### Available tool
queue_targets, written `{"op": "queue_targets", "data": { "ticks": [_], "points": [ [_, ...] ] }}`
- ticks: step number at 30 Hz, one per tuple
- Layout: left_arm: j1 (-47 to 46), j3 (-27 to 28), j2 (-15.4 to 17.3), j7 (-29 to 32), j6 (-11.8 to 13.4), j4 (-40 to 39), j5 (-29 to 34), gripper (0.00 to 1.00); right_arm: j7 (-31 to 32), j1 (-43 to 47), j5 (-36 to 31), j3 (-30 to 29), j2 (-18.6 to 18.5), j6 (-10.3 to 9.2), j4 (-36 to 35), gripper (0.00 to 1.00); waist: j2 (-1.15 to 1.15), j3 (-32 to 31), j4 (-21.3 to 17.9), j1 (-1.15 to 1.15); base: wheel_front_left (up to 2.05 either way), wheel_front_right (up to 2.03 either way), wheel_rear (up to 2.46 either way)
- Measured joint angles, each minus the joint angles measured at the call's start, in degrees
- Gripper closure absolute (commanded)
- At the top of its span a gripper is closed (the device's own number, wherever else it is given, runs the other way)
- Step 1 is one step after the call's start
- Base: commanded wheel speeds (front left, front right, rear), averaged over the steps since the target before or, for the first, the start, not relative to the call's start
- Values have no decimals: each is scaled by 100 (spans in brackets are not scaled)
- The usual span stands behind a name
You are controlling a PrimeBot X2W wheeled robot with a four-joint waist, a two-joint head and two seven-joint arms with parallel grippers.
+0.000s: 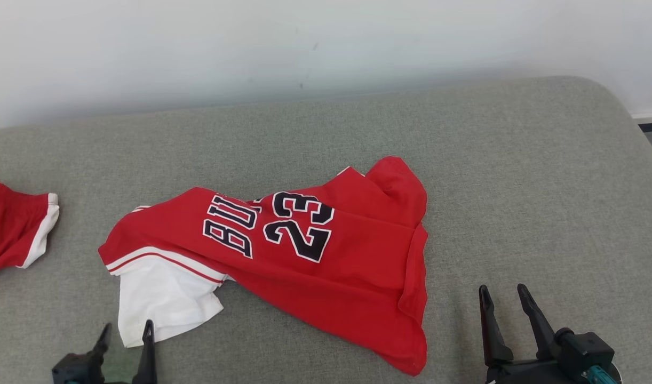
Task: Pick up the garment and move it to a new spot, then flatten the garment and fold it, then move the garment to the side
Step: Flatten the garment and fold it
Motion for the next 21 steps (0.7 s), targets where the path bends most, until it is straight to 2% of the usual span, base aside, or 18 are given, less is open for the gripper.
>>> {"op": "queue_targets", "data": {
  "ticks": [11,12,14,18,21],
  "points": [
    [-226,133,-166,0,-140,761,-87,0,0,-37,30,42,-31,0,5,0,0,100,-77,0,0,0,0],
    [-243,130,-182,0,-170,827,-88,22,0,-37,30,42,-33,0,7,0,0,102,-84,0,0,0,0],
    [-321,168,-230,-1,-268,1011,-167,100,0,-36,30,47,-35,0,13,0,0,95,-92,0,0,0,0],
    [-410,270,-247,-1,-360,1168,-136,100,0,-14,29,30,-32,0,27,0,0,46,-84,1,0,0,0],
    [-308,409,-372,-1,-354,960,-23,100,0,24,29,12,-29,0,60,0,0,-19,-53,1,0,0,0]
  ]
}}
